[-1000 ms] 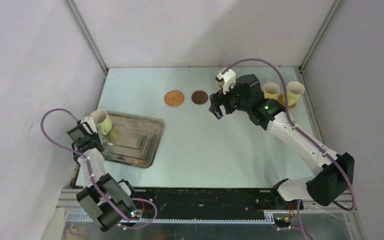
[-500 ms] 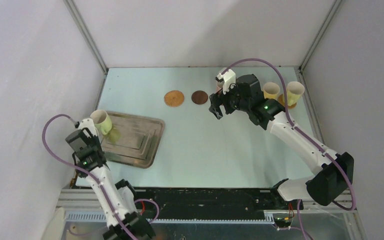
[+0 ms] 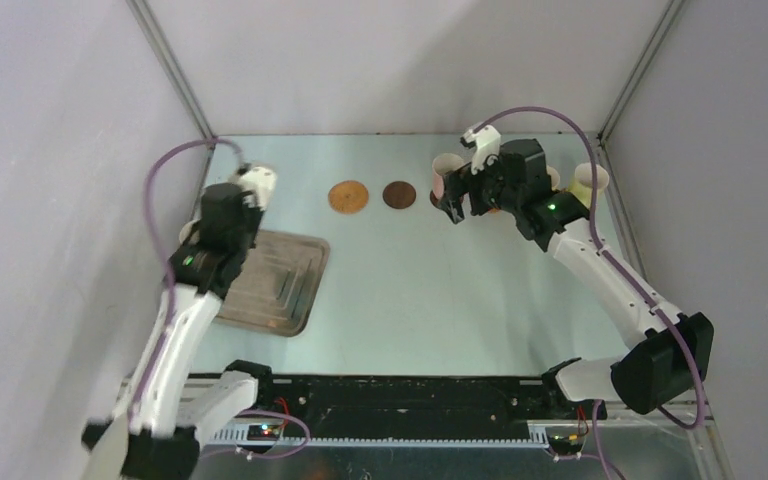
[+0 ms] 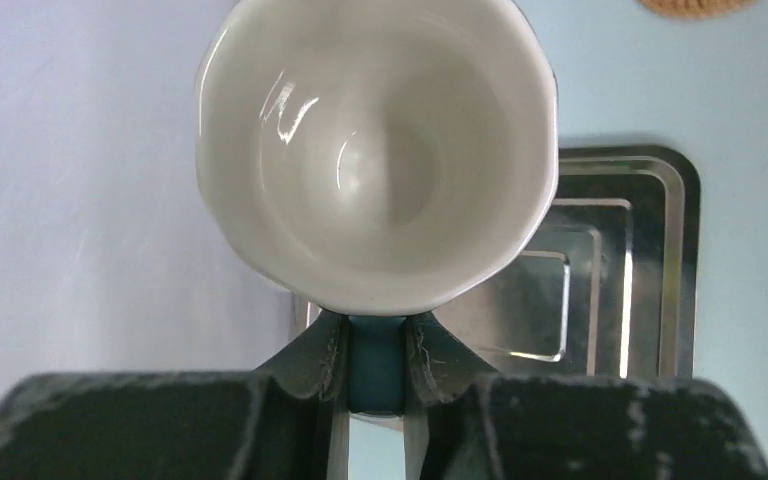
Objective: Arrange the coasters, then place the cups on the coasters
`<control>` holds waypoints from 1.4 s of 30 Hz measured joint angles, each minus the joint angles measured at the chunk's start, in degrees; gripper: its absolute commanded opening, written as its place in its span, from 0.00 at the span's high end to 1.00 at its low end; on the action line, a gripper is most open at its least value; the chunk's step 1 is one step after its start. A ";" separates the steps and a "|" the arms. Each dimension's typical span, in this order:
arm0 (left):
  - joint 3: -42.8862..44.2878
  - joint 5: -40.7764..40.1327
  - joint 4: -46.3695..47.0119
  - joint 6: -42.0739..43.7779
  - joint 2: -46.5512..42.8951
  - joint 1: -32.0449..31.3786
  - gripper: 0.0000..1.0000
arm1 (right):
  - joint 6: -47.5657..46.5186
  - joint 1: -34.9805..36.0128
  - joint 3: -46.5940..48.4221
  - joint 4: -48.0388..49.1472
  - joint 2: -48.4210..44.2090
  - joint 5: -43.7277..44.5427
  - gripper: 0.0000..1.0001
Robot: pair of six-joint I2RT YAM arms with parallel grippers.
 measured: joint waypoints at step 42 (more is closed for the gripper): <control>50.36 27.50 3.39 -21.99 74.03 -20.55 1.00 | 3.23 -17.03 -0.94 1.01 -5.68 -1.31 0.01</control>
